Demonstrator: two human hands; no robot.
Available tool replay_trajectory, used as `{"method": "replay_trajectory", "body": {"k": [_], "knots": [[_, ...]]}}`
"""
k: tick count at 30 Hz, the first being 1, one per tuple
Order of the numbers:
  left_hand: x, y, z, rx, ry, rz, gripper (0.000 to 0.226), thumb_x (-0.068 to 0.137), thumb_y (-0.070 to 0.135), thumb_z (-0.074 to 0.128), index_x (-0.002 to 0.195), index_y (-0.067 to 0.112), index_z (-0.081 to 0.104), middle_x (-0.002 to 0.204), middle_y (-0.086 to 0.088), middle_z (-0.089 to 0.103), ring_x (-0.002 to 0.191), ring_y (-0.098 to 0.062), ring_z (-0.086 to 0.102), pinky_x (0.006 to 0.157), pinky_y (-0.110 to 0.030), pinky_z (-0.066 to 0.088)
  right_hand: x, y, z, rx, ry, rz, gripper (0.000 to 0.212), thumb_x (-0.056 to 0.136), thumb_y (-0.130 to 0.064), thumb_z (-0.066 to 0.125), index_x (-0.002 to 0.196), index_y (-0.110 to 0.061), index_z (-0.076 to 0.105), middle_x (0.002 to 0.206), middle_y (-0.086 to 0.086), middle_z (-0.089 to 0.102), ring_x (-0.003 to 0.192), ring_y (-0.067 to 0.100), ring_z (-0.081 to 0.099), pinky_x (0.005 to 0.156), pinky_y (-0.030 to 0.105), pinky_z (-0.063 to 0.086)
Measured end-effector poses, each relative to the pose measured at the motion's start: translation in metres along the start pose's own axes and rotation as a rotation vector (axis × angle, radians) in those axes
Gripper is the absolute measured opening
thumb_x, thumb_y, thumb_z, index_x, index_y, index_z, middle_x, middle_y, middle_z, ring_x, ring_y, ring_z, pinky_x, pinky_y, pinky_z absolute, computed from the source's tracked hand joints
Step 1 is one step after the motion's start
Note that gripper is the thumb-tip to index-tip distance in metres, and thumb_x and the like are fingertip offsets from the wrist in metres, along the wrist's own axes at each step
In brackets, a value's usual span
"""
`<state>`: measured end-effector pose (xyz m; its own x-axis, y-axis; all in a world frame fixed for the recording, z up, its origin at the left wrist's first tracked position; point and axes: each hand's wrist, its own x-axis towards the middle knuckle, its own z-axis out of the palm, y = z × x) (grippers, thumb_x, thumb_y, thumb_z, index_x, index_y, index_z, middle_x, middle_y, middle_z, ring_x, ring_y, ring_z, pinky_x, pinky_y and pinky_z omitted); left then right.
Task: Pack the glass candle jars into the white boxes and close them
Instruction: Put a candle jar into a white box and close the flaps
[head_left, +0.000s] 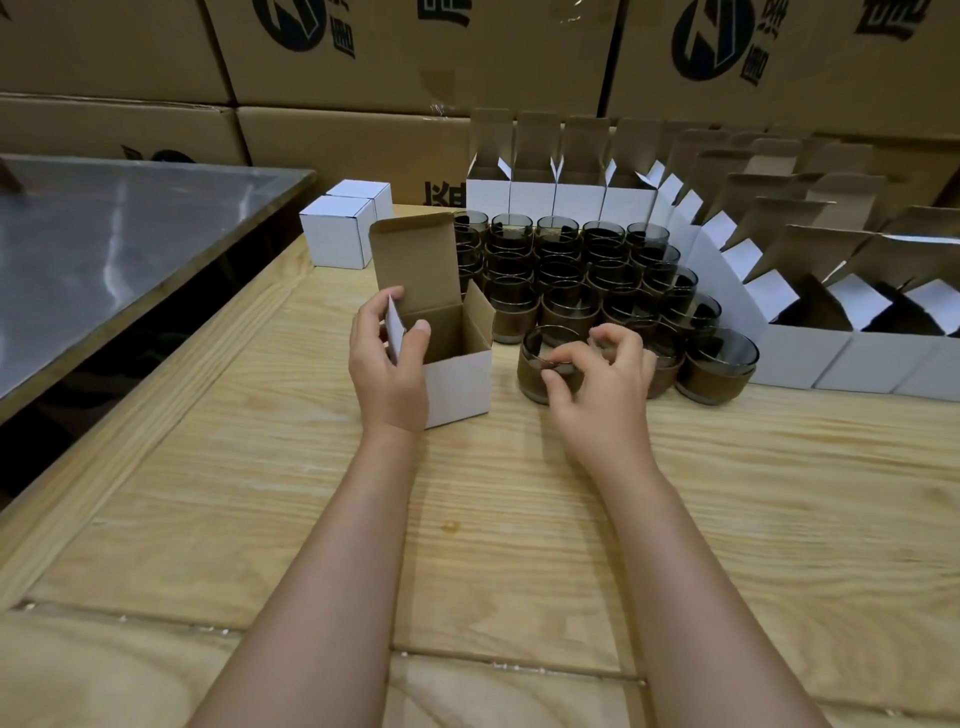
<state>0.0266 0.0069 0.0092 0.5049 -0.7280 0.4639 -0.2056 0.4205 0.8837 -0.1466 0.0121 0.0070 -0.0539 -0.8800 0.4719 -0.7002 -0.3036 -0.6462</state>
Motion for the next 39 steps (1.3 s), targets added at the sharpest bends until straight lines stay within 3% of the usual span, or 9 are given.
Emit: {"method": "replay_trajectory", "body": {"k": [4,10,13,17,20,25,28,34,39], "knots": [[0.001,0.0,0.001,-0.05,0.001,0.015,0.035,0.082,0.03,0.049,0.113,0.016,0.056,0.111,0.002,0.056,0.089,0.013,0.05,0.075,-0.006,0.04,0.003,-0.002,-0.003,0.148,-0.122,0.098,0.009,0.087,-0.026,0.067,0.081,-0.025,0.06,0.126,-0.002,0.054,0.133,0.016,0.035,0.104,0.027,0.026],[0.004,-0.004,0.001,-0.1,-0.02,0.013,0.031,0.082,0.026,0.048,0.109,0.016,0.059,0.103,0.011,0.058,0.088,0.015,0.052,0.077,-0.007,0.04,0.007,-0.008,-0.017,0.491,-0.031,0.336,0.01,0.083,-0.028,0.071,0.073,-0.026,0.068,0.079,-0.008,0.068,0.081,0.012,0.063,0.074,0.03,0.05],[0.005,-0.004,0.003,-0.103,-0.032,0.024,0.033,0.081,0.033,0.049,0.107,0.017,0.059,0.1,0.014,0.059,0.086,0.014,0.052,0.077,-0.008,0.041,0.011,-0.017,-0.025,0.681,0.037,0.39,0.016,0.084,-0.024,0.071,0.068,-0.02,0.066,0.079,0.002,0.068,0.084,0.023,0.065,0.083,0.04,0.054],[0.003,-0.002,0.005,-0.118,-0.033,0.054,0.048,0.077,0.048,0.044,0.106,0.014,0.06,0.096,0.014,0.058,0.083,0.012,0.053,0.075,-0.009,0.041,0.022,-0.037,-0.041,0.843,0.072,0.353,0.024,0.086,-0.016,0.068,0.063,-0.018,0.061,0.074,0.002,0.066,0.077,0.016,0.062,0.083,0.039,0.054],[0.003,-0.001,0.006,-0.124,-0.037,0.037,0.054,0.079,0.051,0.041,0.108,0.01,0.061,0.095,0.01,0.059,0.083,0.007,0.053,0.077,-0.022,0.044,0.034,-0.056,-0.052,0.873,0.029,0.281,0.023,0.087,-0.019,0.066,0.066,-0.017,0.059,0.082,0.005,0.066,0.082,0.017,0.063,0.084,0.037,0.056],[0.003,0.0,0.006,-0.134,-0.057,0.031,0.052,0.08,0.048,0.04,0.107,0.009,0.062,0.106,-0.004,0.062,0.105,-0.018,0.056,0.095,-0.043,0.044,0.057,-0.088,-0.056,0.813,-0.226,0.094,0.02,0.087,-0.021,0.066,0.069,-0.014,0.062,0.078,-0.001,0.07,0.077,0.008,0.068,0.071,0.02,0.055],[0.004,0.0,0.006,-0.149,-0.062,0.009,0.059,0.08,0.049,0.039,0.108,0.002,0.061,0.104,-0.009,0.062,0.103,-0.027,0.057,0.094,-0.048,0.043,0.065,-0.099,-0.044,0.615,-0.332,0.032,0.023,0.083,-0.027,0.07,0.07,-0.009,0.065,0.082,0.006,0.071,0.083,0.013,0.068,0.076,0.028,0.055],[0.006,0.0,0.007,-0.219,0.004,-0.06,0.042,0.083,0.047,0.036,0.1,0.015,0.057,0.094,0.003,0.059,0.09,-0.01,0.055,0.079,-0.027,0.046,0.06,-0.093,-0.025,0.418,-0.37,0.058,0.027,0.074,-0.034,0.079,0.068,-0.008,0.071,0.083,0.015,0.07,0.086,0.029,0.065,0.081,0.044,0.052],[0.006,-0.001,0.008,-0.207,0.006,-0.073,0.034,0.087,0.037,0.034,0.1,0.014,0.056,0.098,0.001,0.058,0.096,-0.015,0.055,0.084,-0.034,0.046,0.055,-0.083,-0.015,0.254,-0.356,-0.03,0.022,0.073,-0.038,0.079,0.062,-0.02,0.071,0.074,-0.003,0.067,0.085,0.013,0.061,0.078,0.037,0.052]]}}
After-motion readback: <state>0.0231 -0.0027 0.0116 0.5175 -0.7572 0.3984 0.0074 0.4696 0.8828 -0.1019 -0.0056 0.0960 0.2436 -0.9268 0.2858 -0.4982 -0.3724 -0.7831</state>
